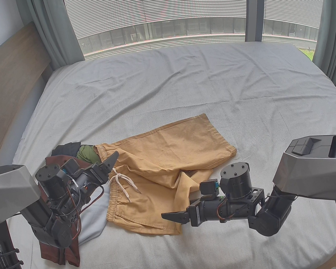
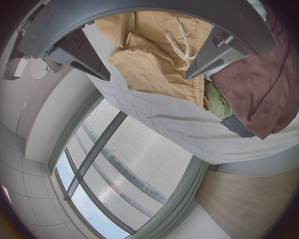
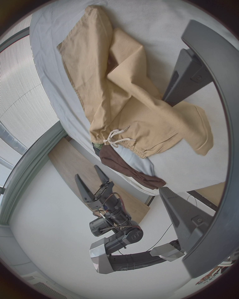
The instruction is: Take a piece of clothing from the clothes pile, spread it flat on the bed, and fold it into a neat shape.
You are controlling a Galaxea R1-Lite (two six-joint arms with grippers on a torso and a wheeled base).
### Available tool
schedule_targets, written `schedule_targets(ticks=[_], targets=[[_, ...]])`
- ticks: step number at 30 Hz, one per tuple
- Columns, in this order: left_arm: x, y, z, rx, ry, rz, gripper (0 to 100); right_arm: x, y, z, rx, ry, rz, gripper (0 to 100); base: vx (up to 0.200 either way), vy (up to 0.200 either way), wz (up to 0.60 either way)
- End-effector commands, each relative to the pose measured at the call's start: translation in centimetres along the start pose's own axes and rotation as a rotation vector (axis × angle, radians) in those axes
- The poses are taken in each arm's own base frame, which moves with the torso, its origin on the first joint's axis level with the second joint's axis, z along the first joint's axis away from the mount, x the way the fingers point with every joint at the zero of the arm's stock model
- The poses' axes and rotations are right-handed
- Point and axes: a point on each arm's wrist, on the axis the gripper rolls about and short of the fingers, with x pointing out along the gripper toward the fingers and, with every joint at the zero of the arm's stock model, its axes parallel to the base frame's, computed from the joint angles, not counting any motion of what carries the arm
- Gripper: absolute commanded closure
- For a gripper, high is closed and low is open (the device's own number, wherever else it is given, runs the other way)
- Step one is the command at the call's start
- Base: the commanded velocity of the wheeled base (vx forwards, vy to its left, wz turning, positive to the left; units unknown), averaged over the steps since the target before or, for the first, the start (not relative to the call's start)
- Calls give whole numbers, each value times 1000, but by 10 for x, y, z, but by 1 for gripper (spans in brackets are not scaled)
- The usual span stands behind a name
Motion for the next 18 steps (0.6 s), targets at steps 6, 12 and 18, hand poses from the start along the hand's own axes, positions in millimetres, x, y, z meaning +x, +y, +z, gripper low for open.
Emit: schedule_targets(ticks=[6, 12, 18], targets=[[0, 0, -1, -1, 1, 0, 0, 31, -11, 7, 2, -48, 21, 0, 0, 0, 0], [0, 0, -1, -1, 3, 1, 0, 53, -22, 6, 16, -45, 17, 0, 0, 0, 0], [0, 1, 0, 0, -2, 2, 0, 67, -20, 8, 34, -44, 33, 0, 0, 0, 0]])
